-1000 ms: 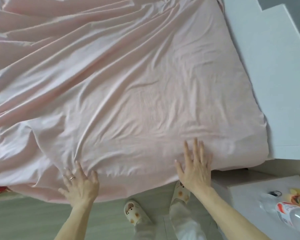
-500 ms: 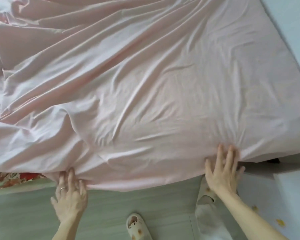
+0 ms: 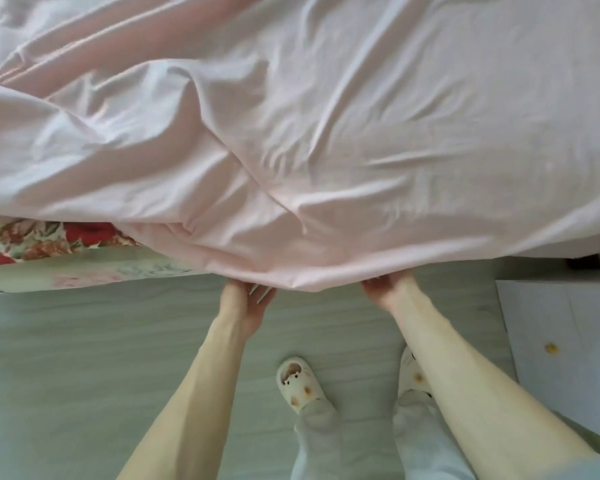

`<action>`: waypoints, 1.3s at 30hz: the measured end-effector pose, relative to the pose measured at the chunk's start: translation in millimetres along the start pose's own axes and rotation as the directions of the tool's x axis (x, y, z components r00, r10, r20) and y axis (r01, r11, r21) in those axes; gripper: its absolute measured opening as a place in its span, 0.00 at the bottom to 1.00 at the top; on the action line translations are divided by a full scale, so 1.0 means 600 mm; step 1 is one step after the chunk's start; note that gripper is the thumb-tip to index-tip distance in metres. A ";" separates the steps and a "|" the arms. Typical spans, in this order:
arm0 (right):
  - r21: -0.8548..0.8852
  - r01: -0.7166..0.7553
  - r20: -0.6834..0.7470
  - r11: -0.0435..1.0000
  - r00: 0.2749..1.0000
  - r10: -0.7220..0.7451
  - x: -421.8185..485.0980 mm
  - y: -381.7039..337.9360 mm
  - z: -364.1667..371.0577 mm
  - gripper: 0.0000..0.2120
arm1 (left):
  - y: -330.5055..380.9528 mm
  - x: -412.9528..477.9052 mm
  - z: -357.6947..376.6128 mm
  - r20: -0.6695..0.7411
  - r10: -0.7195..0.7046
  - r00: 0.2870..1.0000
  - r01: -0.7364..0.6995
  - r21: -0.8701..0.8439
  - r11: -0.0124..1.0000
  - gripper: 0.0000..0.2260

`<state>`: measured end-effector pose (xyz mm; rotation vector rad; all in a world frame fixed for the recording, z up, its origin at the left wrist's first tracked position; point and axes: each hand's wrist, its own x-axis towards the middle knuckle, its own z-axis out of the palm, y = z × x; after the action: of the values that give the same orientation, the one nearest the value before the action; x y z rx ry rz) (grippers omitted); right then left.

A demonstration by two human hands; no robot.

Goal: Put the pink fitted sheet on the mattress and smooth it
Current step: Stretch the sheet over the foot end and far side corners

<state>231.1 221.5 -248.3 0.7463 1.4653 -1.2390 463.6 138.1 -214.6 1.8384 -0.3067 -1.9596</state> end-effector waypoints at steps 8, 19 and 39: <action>-0.082 0.056 -0.075 0.995 0.995 -0.062 -0.047 0.026 0.000 0.12 | -0.026 -0.043 -0.012 -0.106 0.203 0.973 -0.173 0.243 0.955 0.09; -0.275 -0.260 0.059 0.926 0.956 0.286 -0.172 0.142 -0.083 0.15 | -0.035 -0.178 -0.112 -0.265 0.012 0.964 -0.080 -0.247 0.966 0.09; -0.562 -0.039 0.333 0.826 0.903 0.270 -0.313 0.099 -0.090 0.09 | 0.041 -0.249 -0.004 0.190 -0.042 0.981 0.093 -0.270 0.958 0.21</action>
<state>320.2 318.0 -91.8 0.1971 1.2847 -0.7241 473.4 184.6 -70.9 1.5138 -0.0192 -2.1014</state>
